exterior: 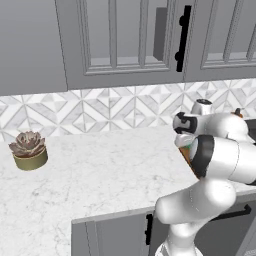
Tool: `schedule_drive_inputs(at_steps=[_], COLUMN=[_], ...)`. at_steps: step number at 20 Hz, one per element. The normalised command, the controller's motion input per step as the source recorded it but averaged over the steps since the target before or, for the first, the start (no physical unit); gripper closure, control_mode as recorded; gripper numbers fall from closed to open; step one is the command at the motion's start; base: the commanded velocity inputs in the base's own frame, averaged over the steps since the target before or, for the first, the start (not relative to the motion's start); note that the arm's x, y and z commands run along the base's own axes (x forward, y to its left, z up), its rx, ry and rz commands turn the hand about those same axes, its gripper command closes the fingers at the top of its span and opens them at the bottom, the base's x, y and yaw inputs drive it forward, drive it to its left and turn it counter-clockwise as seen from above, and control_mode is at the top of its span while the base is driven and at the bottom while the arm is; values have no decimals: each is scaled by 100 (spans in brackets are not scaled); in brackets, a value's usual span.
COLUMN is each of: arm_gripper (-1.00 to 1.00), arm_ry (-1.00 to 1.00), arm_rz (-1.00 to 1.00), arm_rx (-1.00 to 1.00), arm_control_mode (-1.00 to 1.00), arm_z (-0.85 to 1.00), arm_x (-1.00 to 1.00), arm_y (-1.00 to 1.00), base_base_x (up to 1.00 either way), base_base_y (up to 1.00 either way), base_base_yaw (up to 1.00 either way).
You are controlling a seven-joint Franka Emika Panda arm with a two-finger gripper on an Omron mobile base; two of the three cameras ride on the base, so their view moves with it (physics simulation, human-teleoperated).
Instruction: Pick up the sponge from the counter and clean the cutting board by briefly scrubbing or pressing down on the cutting board. Once finished, release the sponge.
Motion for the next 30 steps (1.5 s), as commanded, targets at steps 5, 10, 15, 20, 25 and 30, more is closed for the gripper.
schedule_drive_inputs(at_steps=[5, 10, 15, 20, 25, 30], arm_gripper=[100, 100, 100, 100, 100, 100], arm_ry=[1, 0, 0, 0, 0, 0], arm_rz=[0, 0, 0, 0, 0, 3], arm_rx=[7, 2, 0, 0, 0, 0], arm_control_mode=[-100, -100, -100, -100, -100, -100], arm_z=[-34, -17, -2, -9, -6, -8], arm_x=[10, 17, 20, 1, 4, 28], arm_y=[-6, -5, 0, -4, -10, -17], base_base_x=[0, 0, 0, 0, 0, 0], base_base_y=[0, 0, 0, 0, 0, 0], base_base_yaw=[0, 0, 0, 0, 0, 0])
